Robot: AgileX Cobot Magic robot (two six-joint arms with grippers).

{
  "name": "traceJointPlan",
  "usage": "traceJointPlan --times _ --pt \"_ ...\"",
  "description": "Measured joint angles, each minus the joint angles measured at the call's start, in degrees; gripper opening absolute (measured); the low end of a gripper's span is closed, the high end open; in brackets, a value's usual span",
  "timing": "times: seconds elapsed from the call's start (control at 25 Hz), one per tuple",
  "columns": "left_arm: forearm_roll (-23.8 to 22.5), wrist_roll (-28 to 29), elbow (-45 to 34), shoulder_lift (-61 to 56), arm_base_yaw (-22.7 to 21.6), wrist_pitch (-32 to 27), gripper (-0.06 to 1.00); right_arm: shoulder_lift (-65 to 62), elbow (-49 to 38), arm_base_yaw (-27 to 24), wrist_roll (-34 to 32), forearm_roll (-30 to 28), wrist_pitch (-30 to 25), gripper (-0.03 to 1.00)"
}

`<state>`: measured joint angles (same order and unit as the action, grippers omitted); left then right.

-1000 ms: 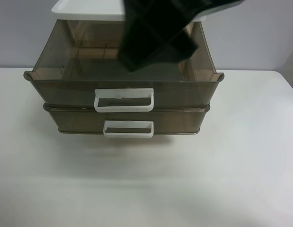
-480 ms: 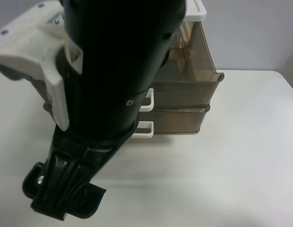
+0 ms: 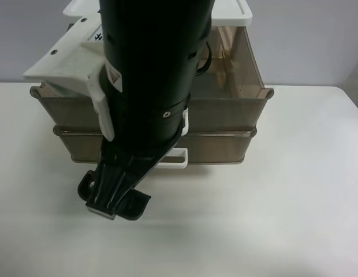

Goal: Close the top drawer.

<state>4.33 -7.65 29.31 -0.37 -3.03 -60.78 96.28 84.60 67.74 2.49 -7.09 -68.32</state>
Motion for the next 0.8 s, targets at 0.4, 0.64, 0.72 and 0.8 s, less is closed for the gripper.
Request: traceJointPlan --times 0.4,0.64,0.72,0.8 --pt "0.0 0.0 0.0 0.0 0.0 0.0 0.99 -0.6 0.4 -7.5 3.3 3.8 2.5 0.98" --pt "0.0 0.0 0.0 0.0 0.0 0.0 0.99 -0.1 0.4 -12.3 5.0 5.3 3.7 0.98" --pt "0.0 0.0 0.0 0.0 0.0 0.0 0.99 -0.1 0.4 -13.0 5.9 5.5 4.1 0.98" --pt "0.0 0.0 0.0 0.0 0.0 0.0 0.99 -0.1 0.4 -13.4 6.1 5.1 5.5 0.98"
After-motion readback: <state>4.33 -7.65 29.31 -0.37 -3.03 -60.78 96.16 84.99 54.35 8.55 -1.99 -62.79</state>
